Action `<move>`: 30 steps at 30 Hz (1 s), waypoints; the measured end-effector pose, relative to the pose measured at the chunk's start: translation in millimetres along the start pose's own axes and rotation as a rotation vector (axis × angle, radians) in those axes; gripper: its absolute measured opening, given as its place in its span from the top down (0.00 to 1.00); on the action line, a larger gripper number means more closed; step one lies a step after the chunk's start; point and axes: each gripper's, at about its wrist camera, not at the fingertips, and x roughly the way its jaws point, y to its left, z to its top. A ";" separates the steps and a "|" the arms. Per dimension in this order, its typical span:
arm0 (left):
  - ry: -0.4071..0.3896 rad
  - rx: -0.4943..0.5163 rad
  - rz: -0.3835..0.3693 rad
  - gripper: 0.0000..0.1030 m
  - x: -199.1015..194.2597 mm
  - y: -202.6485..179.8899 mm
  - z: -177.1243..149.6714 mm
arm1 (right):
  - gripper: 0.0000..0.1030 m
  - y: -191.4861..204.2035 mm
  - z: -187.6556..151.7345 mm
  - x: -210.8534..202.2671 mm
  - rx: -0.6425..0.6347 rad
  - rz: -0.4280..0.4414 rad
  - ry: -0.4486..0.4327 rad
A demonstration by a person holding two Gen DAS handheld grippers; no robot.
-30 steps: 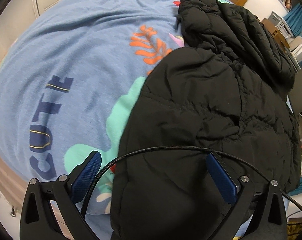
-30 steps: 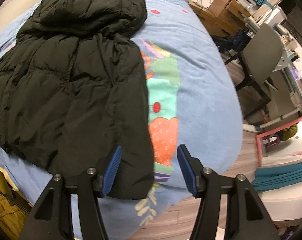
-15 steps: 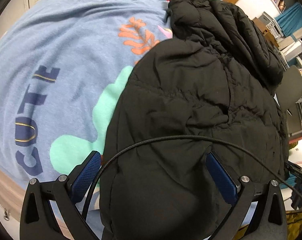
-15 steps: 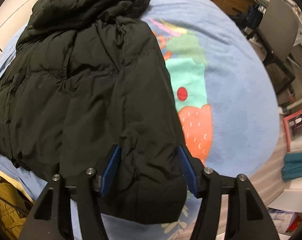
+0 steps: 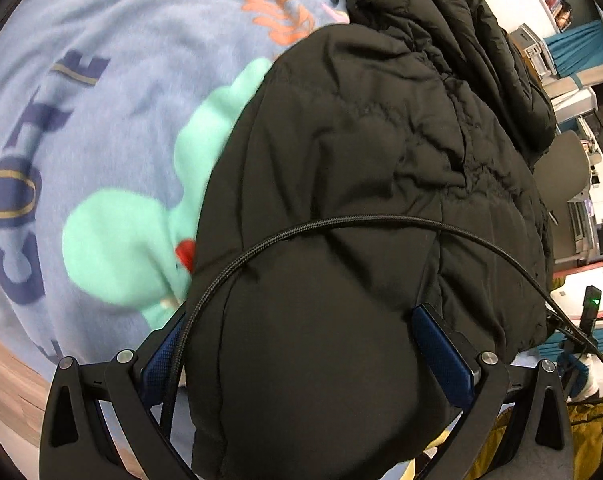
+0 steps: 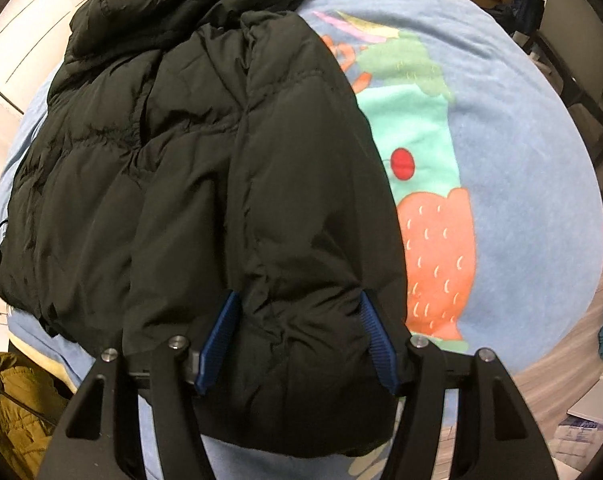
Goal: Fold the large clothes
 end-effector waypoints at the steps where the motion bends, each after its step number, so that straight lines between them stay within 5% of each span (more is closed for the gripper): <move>1: 0.000 -0.007 -0.010 0.01 0.8 0.3 -2.1 | 0.43 -0.8 -2.0 1.0 -0.003 0.008 0.002; 10: -0.026 -0.035 -0.026 0.01 -4.6 5.1 -12.0 | 0.52 -19.2 -9.6 4.2 0.040 0.060 0.000; 20: -0.153 -0.040 -0.088 0.01 -70.7 24.4 -31.1 | 0.52 -14.4 -22.4 -10.4 0.036 0.015 -0.036; 30: -0.256 -0.013 0.168 0.01 -184.5 78.0 -55.3 | 0.52 -2.7 -30.5 -37.1 0.043 0.000 -0.070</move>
